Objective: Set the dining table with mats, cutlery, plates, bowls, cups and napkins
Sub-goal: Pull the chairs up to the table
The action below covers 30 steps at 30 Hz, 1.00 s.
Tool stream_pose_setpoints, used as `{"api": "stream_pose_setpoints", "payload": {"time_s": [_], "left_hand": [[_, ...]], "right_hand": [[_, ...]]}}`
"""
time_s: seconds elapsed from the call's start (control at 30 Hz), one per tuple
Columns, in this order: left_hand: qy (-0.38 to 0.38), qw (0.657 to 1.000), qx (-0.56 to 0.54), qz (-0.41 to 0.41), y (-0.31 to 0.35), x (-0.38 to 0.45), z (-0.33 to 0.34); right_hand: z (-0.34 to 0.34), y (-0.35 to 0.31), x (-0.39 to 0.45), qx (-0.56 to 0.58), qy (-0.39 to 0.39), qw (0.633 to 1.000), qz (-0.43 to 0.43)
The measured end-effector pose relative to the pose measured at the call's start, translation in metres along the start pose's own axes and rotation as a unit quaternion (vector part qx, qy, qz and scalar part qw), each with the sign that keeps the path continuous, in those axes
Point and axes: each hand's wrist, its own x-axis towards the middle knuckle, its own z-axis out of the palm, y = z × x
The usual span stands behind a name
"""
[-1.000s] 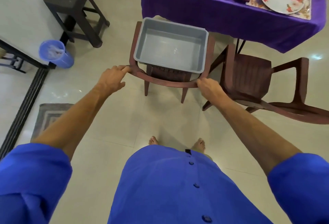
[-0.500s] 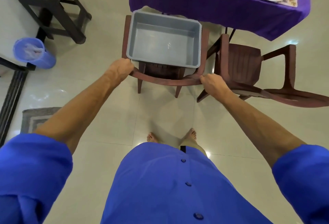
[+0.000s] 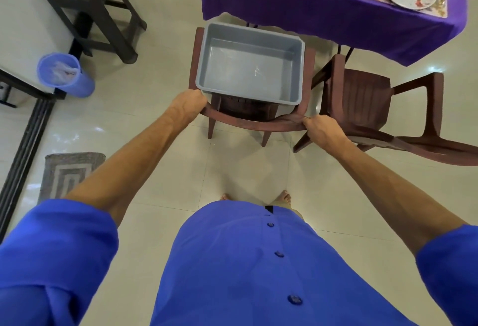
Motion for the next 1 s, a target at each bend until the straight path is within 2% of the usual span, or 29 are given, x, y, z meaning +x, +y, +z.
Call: {"api": "stream_pose_setpoints", "payload": {"time_s": [0.33, 0.47, 0.57, 0.6, 0.63, 0.67, 0.7, 0.73, 0.8, 0.87, 0.9, 0.93, 0.97, 1.0], "left_hand": [[-0.02, 0.999, -0.026, -0.013, -0.004, 0.007, -0.003], [-0.02, 0.997, -0.072, -0.005, -0.017, 0.011, 0.007], [-0.028, 0.983, -0.182, -0.011, -0.037, 0.015, 0.012], [-0.025, 0.972, -0.234, -0.019, -0.044, 0.014, 0.014], [-0.02, 0.958, -0.283, -0.029, -0.051, 0.012, 0.016], [-0.018, 0.942, -0.333, -0.043, -0.055, 0.01, 0.017], [-0.022, 0.926, -0.372, -0.061, -0.06, 0.009, 0.021], [-0.029, 0.912, -0.401, -0.075, -0.061, 0.007, 0.023], [-0.046, 0.875, -0.468, -0.114, -0.065, 0.007, 0.023], [-0.054, 0.851, -0.5, -0.149, -0.07, 0.002, 0.022], [-0.044, 0.853, -0.496, -0.158, -0.073, -0.001, 0.02], [-0.028, 0.835, -0.51, -0.206, -0.095, 0.003, 0.029], [-0.005, 0.831, -0.502, -0.24, -0.11, 0.004, 0.031], [0.01, 0.823, -0.506, -0.256, -0.116, -0.002, 0.031]], "right_hand": [[-0.01, 0.004, 0.008, 0.036, -0.053, 0.998, 0.023], [-0.035, 0.009, 0.029, 0.189, -0.041, 0.973, 0.126], [-0.038, 0.005, 0.064, 0.226, 0.004, 0.96, 0.164], [-0.033, 0.002, 0.08, 0.294, -0.004, 0.941, 0.166], [-0.028, -0.005, 0.1, 0.407, -0.035, 0.895, 0.181], [-0.024, -0.014, 0.119, 0.536, -0.081, 0.813, 0.213], [-0.02, -0.025, 0.139, 0.64, -0.14, 0.715, 0.244], [-0.013, -0.034, 0.158, 0.717, -0.183, 0.618, 0.266], [0.002, -0.05, 0.194, 0.798, -0.22, 0.471, 0.304], [0.026, -0.068, 0.219, 0.84, -0.225, 0.371, 0.327], [0.035, -0.072, 0.222, 0.851, -0.216, 0.341, 0.335], [0.038, -0.09, 0.249, 0.86, -0.239, 0.29, 0.344], [0.041, -0.097, 0.261, 0.871, -0.241, 0.24, 0.354], [0.037, -0.1, 0.257, 0.874, -0.221, 0.22, 0.373]]}}
